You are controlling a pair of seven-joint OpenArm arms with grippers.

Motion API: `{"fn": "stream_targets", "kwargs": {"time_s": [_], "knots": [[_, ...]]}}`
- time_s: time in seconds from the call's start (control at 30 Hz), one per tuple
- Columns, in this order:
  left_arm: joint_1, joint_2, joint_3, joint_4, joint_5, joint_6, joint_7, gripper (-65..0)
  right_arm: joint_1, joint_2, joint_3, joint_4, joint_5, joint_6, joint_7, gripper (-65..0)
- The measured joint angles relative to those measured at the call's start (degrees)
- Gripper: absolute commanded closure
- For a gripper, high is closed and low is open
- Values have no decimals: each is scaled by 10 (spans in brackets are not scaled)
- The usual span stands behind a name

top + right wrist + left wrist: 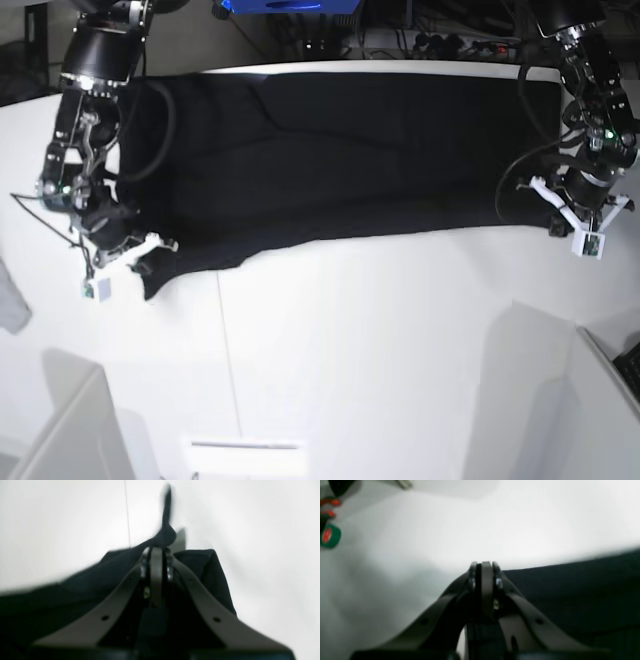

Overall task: Fold the T-shirt properly
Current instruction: 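Lift the hem with both grippers and fold it over toward the collar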

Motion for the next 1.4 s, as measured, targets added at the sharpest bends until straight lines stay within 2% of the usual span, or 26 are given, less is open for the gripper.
{"fn": "stream_targets", "kwargs": {"time_s": [0.2, 0.3, 0.37, 0.47, 0.67, 0.73, 0.83, 0.93, 1.07, 1.2, 1.3, 1.4], "knots": [[23, -3, -4, 29, 0, 0, -4, 0, -19, -2, 5, 38, 3, 0, -37, 0], [43, -3, -4, 32, 0, 0, -2, 0, -36, -19, 40, 72, 1, 0, -56, 0], [50, -3, -5, 33, 0, 0, -2, 0, -42, -26, 58, 91, 4, 0, -88, 0], [51, -3, -5, 37, 0, 0, 0, 0, -50, -27, 80, 120, 4, 0, -112, 0], [62, -2, -18, 47, -7, 0, -2, 0, -89, -43, 84, 156, 6, 0, -124, 0], [65, -3, -37, 48, -26, 0, 1, 0, -95, -43, 85, 159, 4, 0, -123, 0], [72, -6, -60, 48, -110, 0, -3, 0, -108, -40, 85, 166, 1, 0, -124, 0], [94, -7, -72, 48, -124, -2, -1, 0, -122, -41, 85, 170, 8, 0, -128, 0], [106, -14, -71, 47, -127, -2, 1, 0, -143, -46, 132, 171, 87, 1, -146, 0], [119, -15, -73, 47, -127, -2, 0, 0, -141, -37, 186, 171, 158, 0, -182, 0], [122, -15, -73, 47, -127, -2, 0, 0, -144, -42, 220, 172, 177, 0, -210, 0], [123, -15, -73, 47, -127, -2, 0, 0, -160, -41, 226, 172, 202, 0, -214, 0]]}}
